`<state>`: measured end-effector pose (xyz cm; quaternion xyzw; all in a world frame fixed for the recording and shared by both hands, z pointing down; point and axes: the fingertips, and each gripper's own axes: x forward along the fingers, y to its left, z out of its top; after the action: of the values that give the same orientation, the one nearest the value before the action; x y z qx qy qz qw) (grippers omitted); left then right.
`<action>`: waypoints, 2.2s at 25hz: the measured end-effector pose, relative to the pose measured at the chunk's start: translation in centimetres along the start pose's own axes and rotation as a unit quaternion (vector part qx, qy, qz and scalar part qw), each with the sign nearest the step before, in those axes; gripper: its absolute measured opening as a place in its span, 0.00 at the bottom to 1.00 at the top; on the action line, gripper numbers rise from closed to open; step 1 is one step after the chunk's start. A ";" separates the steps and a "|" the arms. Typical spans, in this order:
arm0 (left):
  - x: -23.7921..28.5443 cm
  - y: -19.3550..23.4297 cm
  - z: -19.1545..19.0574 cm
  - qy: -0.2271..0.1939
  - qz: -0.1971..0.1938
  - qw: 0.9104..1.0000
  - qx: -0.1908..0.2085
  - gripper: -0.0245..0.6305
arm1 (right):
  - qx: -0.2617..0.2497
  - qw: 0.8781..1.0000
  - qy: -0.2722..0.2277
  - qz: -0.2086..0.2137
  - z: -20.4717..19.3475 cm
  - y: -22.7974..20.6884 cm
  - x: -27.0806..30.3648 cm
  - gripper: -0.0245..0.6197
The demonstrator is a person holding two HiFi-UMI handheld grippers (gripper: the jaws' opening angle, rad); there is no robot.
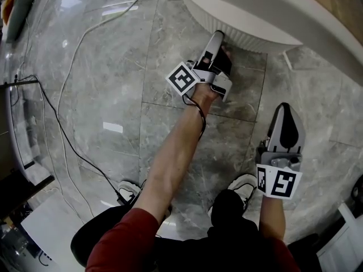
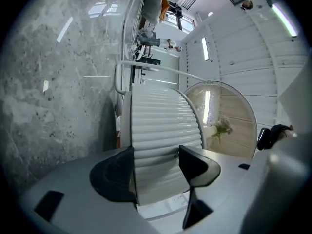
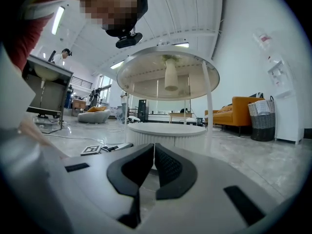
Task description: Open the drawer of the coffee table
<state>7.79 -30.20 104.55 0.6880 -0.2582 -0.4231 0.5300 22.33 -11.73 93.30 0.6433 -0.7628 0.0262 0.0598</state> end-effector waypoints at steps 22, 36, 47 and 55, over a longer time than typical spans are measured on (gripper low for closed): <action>-8.8 -3.0 0.3 -0.036 0.002 0.999 -0.028 0.46 | -0.011 1.000 -0.003 0.024 0.5 2.9 0.1 0.07; -18.5 -6.3 0.5 -0.037 0.007 0.999 -0.030 0.46 | -0.011 0.999 -0.020 0.032 1.6 6.2 -2.2 0.07; -19.9 -6.4 0.5 -0.041 0.017 0.999 -0.026 0.46 | 0.001 0.999 -0.018 0.036 1.4 6.6 -2.6 0.07; -21.6 -7.0 1.2 -0.011 0.096 0.992 0.082 0.46 | 0.006 0.999 -0.019 0.037 1.4 6.6 -2.6 0.07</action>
<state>-4.92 -11.31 104.44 0.6964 -0.3625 -0.3552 0.5074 16.19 -8.19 91.78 0.6153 -0.7870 0.0206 0.0404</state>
